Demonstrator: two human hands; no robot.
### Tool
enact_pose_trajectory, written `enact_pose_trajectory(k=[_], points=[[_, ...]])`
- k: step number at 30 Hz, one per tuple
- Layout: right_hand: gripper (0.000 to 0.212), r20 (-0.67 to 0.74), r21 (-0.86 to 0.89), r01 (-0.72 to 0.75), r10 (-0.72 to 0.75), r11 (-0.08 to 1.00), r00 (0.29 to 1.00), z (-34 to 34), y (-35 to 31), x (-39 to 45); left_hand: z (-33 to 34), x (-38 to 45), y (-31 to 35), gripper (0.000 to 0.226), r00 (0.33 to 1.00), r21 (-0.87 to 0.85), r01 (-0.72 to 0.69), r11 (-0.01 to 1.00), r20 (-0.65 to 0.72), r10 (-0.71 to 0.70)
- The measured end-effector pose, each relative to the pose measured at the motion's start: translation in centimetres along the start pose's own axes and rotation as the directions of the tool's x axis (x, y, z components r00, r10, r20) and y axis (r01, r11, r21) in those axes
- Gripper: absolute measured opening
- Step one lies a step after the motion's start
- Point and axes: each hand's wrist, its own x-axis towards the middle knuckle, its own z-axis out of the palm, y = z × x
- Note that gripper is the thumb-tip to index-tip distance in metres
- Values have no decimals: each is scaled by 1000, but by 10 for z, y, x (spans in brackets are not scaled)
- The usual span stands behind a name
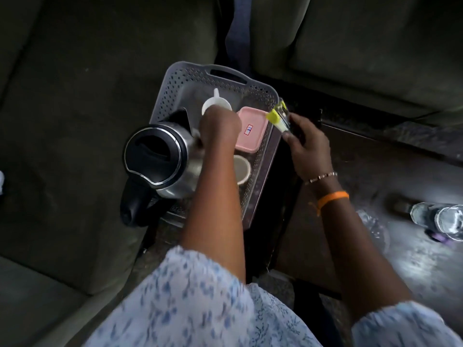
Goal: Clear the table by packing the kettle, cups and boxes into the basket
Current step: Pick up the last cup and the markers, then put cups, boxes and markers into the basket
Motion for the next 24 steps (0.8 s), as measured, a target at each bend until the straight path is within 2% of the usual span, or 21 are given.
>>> enact_pose_trajectory(k=[2, 5, 7, 11, 13, 17, 22, 24], points=[[37, 40, -30, 53, -52, 998, 998, 5, -15, 26, 3, -14, -9, 35, 992, 18, -115, 993, -57, 115], [35, 98, -121, 136, -124, 983, 987, 18, -27, 58, 13, -30, -20, 29, 949, -3, -309, 951, -74, 308], [32, 137, -170, 156, -134, 973, 981, 26, -32, 72, 21, -34, -29, 31, 923, -8, -379, 925, -70, 378], [27, 207, -281, 116, -58, 953, 977, 46, -27, 87, 30, -41, -42, 40, 914, -71, -405, 912, 7, 406], [25, 180, -318, 50, 9, 947, 984, 56, -24, 88, 33, -43, -48, 47, 914, -86, -403, 911, 15, 406], [19, 109, -286, -91, 127, 954, 986, 68, -20, 88, 35, -43, -56, 52, 929, -72, -369, 926, -30, 368], [40, 144, -358, -55, 113, 932, 983, 62, -18, 89, 31, -42, -58, 51, 919, -81, -394, 915, -9, 395], [41, 129, -353, -55, 107, 934, 986, 56, -18, 85, 30, -44, -59, 52, 907, -74, -421, 904, -17, 421]])
